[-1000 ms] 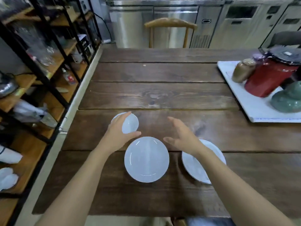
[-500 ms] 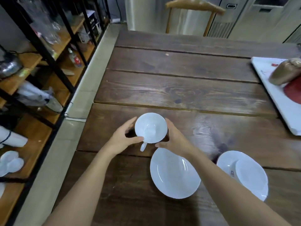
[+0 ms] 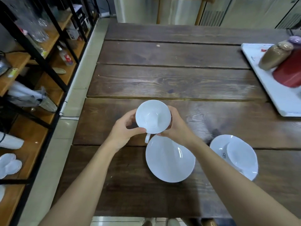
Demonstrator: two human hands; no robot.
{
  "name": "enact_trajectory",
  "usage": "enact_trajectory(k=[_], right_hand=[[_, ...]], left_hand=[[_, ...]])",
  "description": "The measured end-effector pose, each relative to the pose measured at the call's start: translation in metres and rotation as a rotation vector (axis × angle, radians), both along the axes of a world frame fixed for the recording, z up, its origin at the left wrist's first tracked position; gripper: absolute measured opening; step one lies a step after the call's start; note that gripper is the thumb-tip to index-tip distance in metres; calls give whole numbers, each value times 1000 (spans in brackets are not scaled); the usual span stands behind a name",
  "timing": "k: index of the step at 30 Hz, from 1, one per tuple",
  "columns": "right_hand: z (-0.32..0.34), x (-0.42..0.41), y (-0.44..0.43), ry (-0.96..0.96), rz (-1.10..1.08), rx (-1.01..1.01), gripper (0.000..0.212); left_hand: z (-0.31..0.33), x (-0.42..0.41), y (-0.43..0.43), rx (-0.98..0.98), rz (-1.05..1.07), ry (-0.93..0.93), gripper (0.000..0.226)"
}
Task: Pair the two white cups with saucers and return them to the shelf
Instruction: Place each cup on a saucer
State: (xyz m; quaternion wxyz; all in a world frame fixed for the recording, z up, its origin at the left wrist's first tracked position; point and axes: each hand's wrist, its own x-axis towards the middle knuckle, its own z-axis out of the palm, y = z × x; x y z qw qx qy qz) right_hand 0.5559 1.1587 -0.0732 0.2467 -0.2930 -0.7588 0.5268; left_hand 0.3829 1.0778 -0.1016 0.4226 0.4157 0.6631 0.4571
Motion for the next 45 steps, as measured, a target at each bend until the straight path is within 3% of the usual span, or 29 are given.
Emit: enact_trajectory(k=[10,14,17,23,27,29,33,37,40,45], right_hand=[[-7,59,-39,-80,-13,-31,87],[-23,74,-48,-258,-13,-103,76],[-31,80,-53,-357,-68,-113,79],[-35,85,-55,-386,-88,-182,87],[-37,90,-51,-370,-87,-147,79],[-40,94,-47,-352,-142,-176,68],[-39,95,-46,-173,-462,-396,33],[-42,89,-46,-139,-580,-613,57],[-44,87,-47,-170,-593,-729,55],[-44,80,-44,-232,-558,-803,43]], left_hand=[[-9,54,-39,-20,3,-41,59],[-16,67,-56,-77,-9,20,60],[-22,73,-63,-155,-6,77,68],[-21,81,-65,-219,-7,146,71],[-18,77,-63,-256,-47,143,69],[-17,75,-63,-273,-30,118,68],[-19,76,-56,-250,143,71,72],[-18,81,-49,-324,276,-89,82],[-15,83,-43,-426,289,-171,79],[-9,71,-39,-497,206,-340,43]])
